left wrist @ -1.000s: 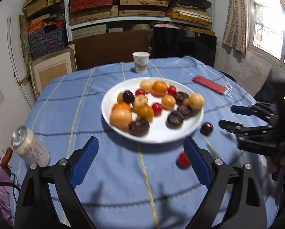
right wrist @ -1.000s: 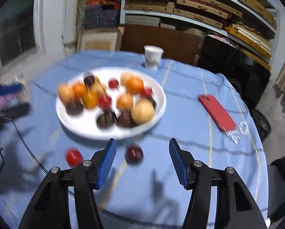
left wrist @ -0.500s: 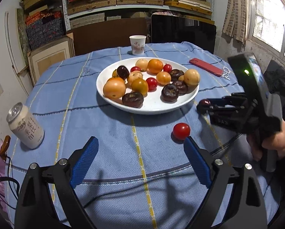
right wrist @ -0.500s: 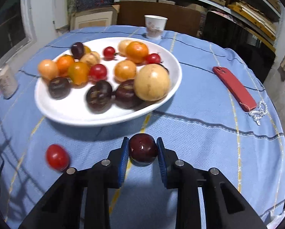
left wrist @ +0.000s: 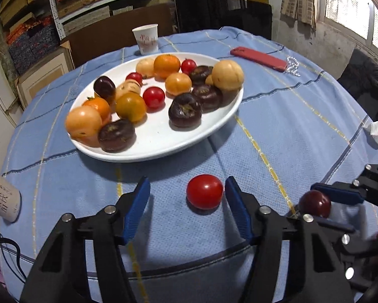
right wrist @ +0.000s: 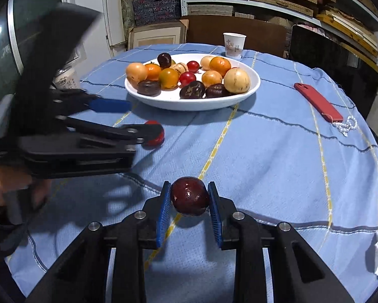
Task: Organize fruits
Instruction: 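Grasp a dark red plum with the right tool while the left tool grasps a red tomato, then carry the plum and tomato onto the white plate and release both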
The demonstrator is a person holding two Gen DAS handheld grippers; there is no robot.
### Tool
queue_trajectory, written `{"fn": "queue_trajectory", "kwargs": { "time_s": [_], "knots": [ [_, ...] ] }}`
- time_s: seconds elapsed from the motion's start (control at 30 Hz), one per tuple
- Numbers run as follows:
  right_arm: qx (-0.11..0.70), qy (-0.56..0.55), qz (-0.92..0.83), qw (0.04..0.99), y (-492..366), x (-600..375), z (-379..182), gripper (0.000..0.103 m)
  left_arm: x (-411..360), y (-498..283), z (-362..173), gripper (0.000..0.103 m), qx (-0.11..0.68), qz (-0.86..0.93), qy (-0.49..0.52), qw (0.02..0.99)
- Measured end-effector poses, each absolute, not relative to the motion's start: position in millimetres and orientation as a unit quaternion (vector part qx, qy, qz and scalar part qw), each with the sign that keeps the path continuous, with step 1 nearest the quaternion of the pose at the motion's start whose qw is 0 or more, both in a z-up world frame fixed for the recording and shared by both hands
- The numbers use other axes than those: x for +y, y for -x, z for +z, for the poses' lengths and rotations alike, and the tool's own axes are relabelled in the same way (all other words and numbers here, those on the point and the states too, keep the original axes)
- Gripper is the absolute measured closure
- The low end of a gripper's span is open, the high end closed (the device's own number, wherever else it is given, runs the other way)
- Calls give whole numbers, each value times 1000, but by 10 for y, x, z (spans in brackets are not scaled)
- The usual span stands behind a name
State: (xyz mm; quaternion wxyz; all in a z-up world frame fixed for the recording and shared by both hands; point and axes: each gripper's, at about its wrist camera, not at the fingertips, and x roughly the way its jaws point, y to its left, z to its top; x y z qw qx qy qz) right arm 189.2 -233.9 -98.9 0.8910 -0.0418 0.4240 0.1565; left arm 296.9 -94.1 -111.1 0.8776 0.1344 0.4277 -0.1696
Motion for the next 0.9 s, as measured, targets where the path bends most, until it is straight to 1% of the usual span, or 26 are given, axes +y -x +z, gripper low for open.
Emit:
{"fn": "queue_trajectory", "kwargs": {
  "time_s": [0.07, 0.1, 0.13, 0.17, 0.33, 0.47, 0.67, 0.9],
  "knots": [
    [424, 44, 158, 891, -1906, -2330, -1006, 73, -960, -2980, -1174, 43, 431, -168, -136, 876],
    [424, 44, 158, 891, -1907, -2325, -1007, 73, -957, -2982, -1189, 45, 431, -167, -136, 876],
    [422, 43, 160, 891, -1908, -2326, -1006, 73, -949, -2975, -1187, 51, 429, -169, -133, 877],
    [421, 42, 161, 892, -1908, -2331, -1004, 73, -946, -2968, -1173, 74, 426, -172, -132, 879],
    [413, 34, 159, 896, -1896, -2366, -968, 73, -888, -2873, -1080, 73, 412, -177, -135, 883],
    [400, 26, 158, 902, -1865, -2397, -876, 73, -696, -2708, -877, 73, 393, -171, -114, 896],
    [367, 26, 152, 917, -1823, -2361, -590, 73, -426, -2471, -459, 73, 341, -144, -93, 924],
    [328, 31, 125, 936, -1750, -2250, -233, 73, -239, -2269, -131, 73, 301, -127, -84, 941]
  ]
}}
